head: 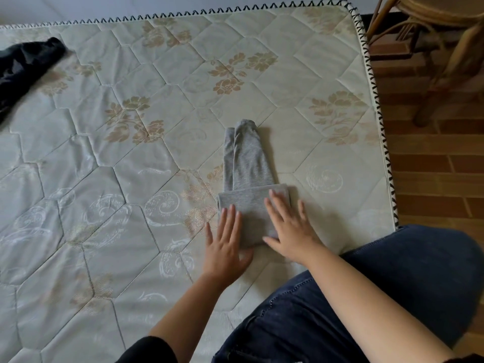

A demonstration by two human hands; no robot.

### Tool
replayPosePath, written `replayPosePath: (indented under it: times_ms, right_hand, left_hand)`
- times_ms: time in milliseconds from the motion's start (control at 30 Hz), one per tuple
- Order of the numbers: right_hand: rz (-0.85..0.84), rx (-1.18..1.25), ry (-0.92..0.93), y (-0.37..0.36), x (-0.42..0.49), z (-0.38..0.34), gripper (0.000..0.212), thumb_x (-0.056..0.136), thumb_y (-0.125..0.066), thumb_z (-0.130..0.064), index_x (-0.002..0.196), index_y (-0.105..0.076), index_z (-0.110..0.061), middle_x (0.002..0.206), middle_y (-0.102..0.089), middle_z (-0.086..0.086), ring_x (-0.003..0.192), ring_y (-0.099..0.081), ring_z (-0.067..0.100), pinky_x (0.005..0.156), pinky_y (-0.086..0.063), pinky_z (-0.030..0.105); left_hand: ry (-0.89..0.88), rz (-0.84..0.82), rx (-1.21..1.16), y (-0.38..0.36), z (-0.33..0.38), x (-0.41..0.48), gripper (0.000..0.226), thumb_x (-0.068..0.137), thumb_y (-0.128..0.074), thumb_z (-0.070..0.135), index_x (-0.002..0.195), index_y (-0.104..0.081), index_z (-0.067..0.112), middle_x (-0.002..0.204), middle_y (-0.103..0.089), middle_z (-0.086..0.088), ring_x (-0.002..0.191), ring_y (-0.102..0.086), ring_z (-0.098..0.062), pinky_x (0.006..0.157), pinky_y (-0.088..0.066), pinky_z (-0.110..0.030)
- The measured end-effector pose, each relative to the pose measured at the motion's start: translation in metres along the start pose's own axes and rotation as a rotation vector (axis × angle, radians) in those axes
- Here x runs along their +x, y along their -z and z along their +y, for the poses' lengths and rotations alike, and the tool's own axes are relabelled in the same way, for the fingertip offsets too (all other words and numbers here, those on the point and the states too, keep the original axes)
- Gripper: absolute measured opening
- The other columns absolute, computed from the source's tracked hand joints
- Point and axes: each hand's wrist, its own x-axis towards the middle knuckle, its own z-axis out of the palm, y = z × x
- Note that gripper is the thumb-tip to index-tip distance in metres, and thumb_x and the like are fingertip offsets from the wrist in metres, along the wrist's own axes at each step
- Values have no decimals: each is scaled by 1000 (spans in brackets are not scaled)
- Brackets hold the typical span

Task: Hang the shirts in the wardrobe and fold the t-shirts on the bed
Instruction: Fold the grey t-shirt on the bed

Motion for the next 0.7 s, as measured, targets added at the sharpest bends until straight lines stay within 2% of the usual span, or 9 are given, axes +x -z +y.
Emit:
replayPosePath:
  times_ms: [133,233,300,367,433,500,567,633,700]
  right_hand:
    - [-52,-152,48,-9,-2,-5,91,92,-50,-31,146,20,-11,139,39,1,142,24,22,110,16,47]
    - [-17,-214,30,-7,0,-7,80,96,-44,-16,147,17,-9,151,29,6,144,17,24,114,7,49]
    - [47,-228,51,-6,3,-9,73,94,-46,-6,150,1,-5,158,6,13,146,-1,26,115,-9,49]
    - [84,-160,36,-7,6,-7,78,67,-78,-2,137,-44,0,145,-41,17,132,-44,28,101,-40,49]
    - [98,-68,44,-7,7,-2,74,58,-82,0,127,-56,-2,135,-52,16,121,-55,29,96,-43,52]
    - [122,5,70,-3,2,-1,66,84,-61,-4,144,-35,-7,153,-28,8,140,-30,23,115,-17,45]
    - [133,65,64,1,-1,3,59,94,-48,-12,148,-26,-14,157,-19,1,144,-17,14,117,-3,33]
    - [165,149,41,5,-3,3,53,94,-48,-16,145,-35,-15,152,-31,0,141,-27,13,116,-10,28]
    - [187,257,-13,11,-10,3,45,92,-52,-18,136,-49,-16,139,-51,3,128,-46,20,107,-31,28]
  left_hand:
    - [-54,-94,32,5,12,13,87,67,-51,37,145,-29,5,149,-32,-12,141,-22,-27,100,-34,-58]
    - [-31,-141,31,5,21,20,86,86,-54,22,146,6,9,150,17,-6,137,18,-25,114,-11,-56]
    - [5,-150,51,5,22,21,79,94,-42,15,137,24,16,141,33,1,131,32,-20,116,0,-54]
    - [43,-144,30,10,24,20,76,95,-37,9,138,26,18,141,35,3,131,33,-18,116,2,-53]
    - [57,-168,18,16,25,20,76,94,-34,6,145,20,17,147,30,5,137,28,-15,114,4,-51]
    - [49,-196,16,24,24,21,73,93,-35,7,150,11,17,156,18,3,144,16,-15,115,3,-48]
    - [23,-192,-9,32,22,23,70,93,-37,13,152,0,17,159,4,2,146,3,-15,118,-5,-41]
    - [-16,-176,-35,39,18,26,65,92,-40,18,151,-14,18,158,-11,3,145,-12,-14,117,-17,-34]
    - [-36,-171,-92,47,15,24,60,89,-41,24,148,-29,24,155,-26,5,141,-26,-15,113,-27,-33]
